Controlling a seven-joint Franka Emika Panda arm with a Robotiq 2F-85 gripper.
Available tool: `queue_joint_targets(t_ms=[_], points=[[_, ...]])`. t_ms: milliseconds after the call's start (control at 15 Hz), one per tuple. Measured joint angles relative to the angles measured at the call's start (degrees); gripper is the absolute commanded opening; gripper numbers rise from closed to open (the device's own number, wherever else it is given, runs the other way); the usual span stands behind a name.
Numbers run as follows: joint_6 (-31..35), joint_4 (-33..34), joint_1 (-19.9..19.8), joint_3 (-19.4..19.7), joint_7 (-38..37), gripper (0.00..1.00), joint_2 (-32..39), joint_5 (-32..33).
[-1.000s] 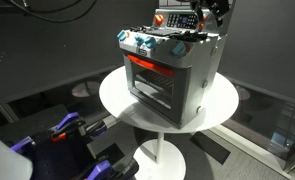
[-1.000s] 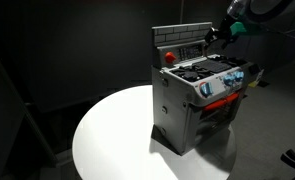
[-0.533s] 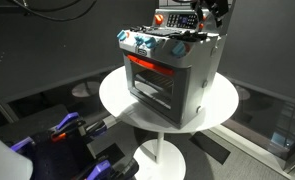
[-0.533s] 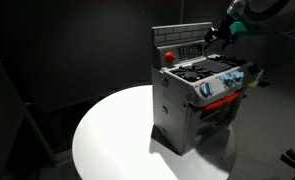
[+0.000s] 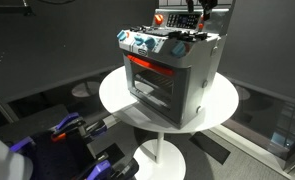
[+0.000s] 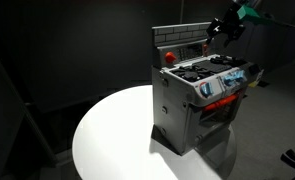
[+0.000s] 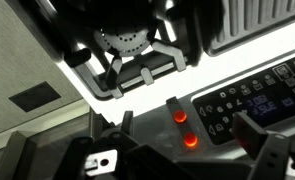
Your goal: Press the top right orange button on the stove
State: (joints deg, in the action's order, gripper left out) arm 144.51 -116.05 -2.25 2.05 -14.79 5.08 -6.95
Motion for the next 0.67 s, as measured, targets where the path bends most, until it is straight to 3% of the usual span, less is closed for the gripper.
queue_joint_targets(t_ms=[667], points=[[-27.7, -1.4, 0.0, 0.0, 2.7, 1.0, -11.8, -2.1]])
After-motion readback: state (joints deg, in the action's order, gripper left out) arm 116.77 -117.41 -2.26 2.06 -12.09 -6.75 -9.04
